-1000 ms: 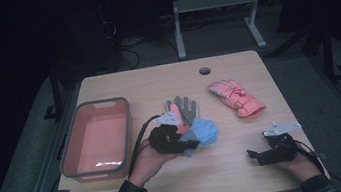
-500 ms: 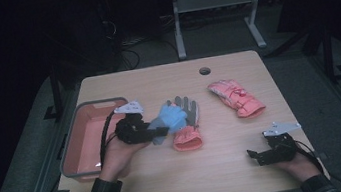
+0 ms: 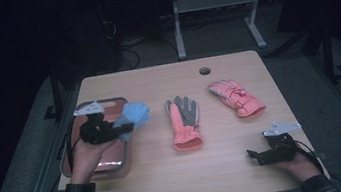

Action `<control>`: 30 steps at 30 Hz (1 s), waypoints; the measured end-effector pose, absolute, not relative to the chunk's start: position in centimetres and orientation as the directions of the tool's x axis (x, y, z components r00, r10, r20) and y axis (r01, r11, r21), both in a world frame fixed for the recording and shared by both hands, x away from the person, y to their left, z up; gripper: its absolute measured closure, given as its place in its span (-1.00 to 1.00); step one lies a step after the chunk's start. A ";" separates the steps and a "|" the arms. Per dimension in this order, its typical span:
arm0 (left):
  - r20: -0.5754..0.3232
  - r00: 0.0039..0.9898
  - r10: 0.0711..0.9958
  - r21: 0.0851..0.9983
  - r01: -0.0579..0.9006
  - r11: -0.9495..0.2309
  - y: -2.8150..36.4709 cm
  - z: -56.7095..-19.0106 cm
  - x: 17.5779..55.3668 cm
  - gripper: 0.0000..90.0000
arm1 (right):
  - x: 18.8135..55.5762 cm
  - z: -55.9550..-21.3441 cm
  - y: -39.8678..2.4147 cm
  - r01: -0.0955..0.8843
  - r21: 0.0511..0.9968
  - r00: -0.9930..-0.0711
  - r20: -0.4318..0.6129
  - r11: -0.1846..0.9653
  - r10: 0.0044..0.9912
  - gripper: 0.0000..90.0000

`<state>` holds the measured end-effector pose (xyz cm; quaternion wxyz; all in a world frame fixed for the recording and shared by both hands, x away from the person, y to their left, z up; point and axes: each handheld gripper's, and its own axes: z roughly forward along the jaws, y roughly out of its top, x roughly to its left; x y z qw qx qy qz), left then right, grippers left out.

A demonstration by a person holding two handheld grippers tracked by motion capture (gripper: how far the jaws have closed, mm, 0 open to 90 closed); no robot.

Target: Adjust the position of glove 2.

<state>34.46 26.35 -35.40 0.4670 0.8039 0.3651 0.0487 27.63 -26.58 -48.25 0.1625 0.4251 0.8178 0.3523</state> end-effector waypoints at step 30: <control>-0.219 0.541 0.812 0.622 0.719 -0.311 31.7 -41.2 38.5 0.62 | 27.7 -48.3 -26.5 0.580 0.715 -0.586 0.033 0.391 0.810 -0.82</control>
